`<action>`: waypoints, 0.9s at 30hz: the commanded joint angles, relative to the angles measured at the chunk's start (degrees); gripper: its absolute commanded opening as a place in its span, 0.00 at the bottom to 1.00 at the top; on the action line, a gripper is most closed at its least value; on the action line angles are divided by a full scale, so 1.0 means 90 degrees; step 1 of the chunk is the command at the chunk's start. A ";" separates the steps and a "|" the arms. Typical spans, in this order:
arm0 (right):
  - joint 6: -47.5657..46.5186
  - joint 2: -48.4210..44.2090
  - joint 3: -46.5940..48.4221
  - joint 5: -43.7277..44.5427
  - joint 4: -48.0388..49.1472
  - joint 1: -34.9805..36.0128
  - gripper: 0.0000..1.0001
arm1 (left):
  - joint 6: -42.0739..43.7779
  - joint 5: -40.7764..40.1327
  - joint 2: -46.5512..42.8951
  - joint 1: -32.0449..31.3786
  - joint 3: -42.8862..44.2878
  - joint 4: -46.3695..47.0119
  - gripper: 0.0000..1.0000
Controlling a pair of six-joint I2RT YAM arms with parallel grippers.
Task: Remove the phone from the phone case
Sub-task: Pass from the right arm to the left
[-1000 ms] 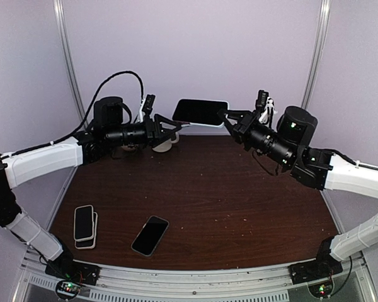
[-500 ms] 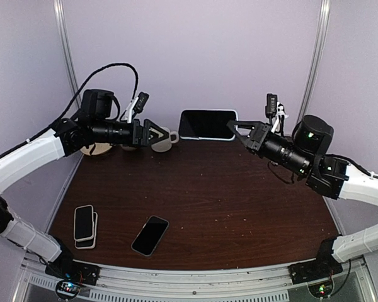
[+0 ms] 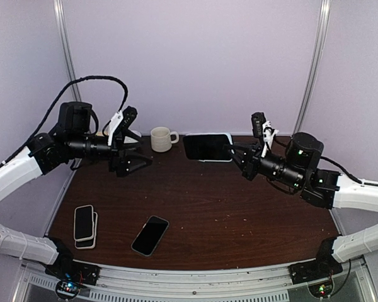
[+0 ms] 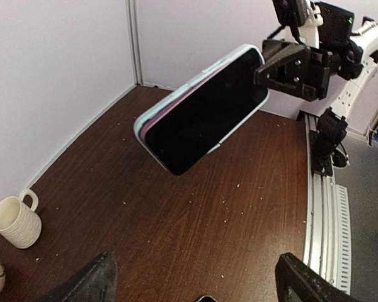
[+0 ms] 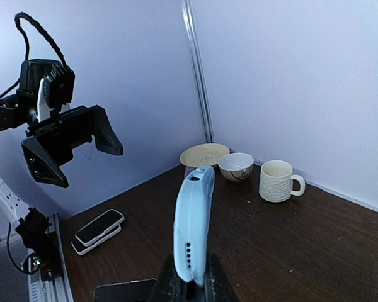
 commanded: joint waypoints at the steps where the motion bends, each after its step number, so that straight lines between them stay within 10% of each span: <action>1: -0.1853 0.0013 0.0258 -0.0740 0.0256 -0.0003 0.00 | 0.1141 0.0885 -0.0225 0.0018 -0.0622 0.1128 0.92; 8: -0.3830 0.0076 0.0100 -0.2437 0.0118 0.0007 0.00 | 0.2624 0.2552 -0.0214 -0.0032 -0.1476 0.1910 0.61; 27: -0.3780 0.0624 0.0033 -0.3448 0.1178 0.0232 0.00 | 0.3118 0.2197 -0.0632 -0.0312 -0.2523 0.2738 0.45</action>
